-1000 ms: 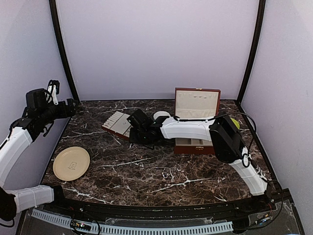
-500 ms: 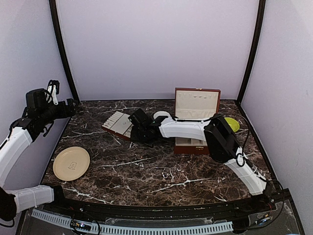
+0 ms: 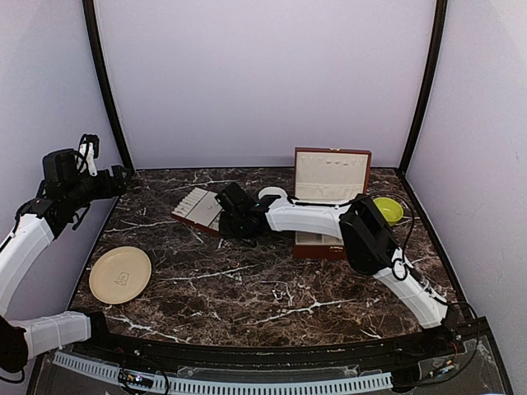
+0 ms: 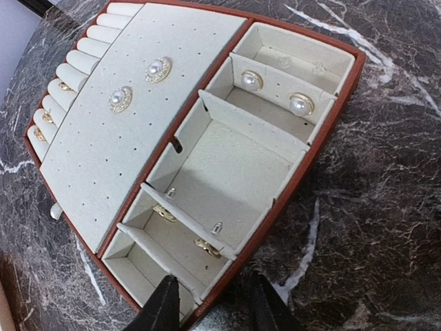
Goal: Organize the mixed jewelry
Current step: Move to the center of the board in the compartment layer.
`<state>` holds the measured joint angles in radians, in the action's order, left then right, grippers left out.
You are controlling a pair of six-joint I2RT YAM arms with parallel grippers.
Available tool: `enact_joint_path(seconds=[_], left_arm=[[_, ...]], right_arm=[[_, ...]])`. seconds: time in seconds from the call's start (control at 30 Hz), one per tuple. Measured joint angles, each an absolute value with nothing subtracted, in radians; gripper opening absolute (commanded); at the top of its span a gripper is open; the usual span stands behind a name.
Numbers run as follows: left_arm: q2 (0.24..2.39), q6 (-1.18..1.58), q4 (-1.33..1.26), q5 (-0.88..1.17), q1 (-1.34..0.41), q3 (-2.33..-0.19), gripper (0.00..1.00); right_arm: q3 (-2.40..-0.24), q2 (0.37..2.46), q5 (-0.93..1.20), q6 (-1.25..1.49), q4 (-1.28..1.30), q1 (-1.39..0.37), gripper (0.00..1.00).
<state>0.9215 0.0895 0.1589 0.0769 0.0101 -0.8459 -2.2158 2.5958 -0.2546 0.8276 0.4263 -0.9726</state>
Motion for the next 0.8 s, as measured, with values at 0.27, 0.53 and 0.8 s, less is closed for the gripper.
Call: enact_joint_path(seconds=[0.27, 0.53, 0.8], left_arm=[[0.921, 0.089, 0.16, 0.067, 0.01, -0.846, 0.98], [0.921, 0.086, 0.16, 0.061, 0.01, -0.846, 0.98], [0.921, 0.084, 0.16, 0.059, 0.01, -0.846, 0.98]], right_arm=[[-2.185, 2.559, -0.271, 0.754, 0.472, -0.972, 0.24], [-2.11, 2.506, -0.25, 0.623, 0.493, -0.974, 0.21], [-1.899, 2.375, -0.183, 0.499, 0.449, -0.978, 0.21]])
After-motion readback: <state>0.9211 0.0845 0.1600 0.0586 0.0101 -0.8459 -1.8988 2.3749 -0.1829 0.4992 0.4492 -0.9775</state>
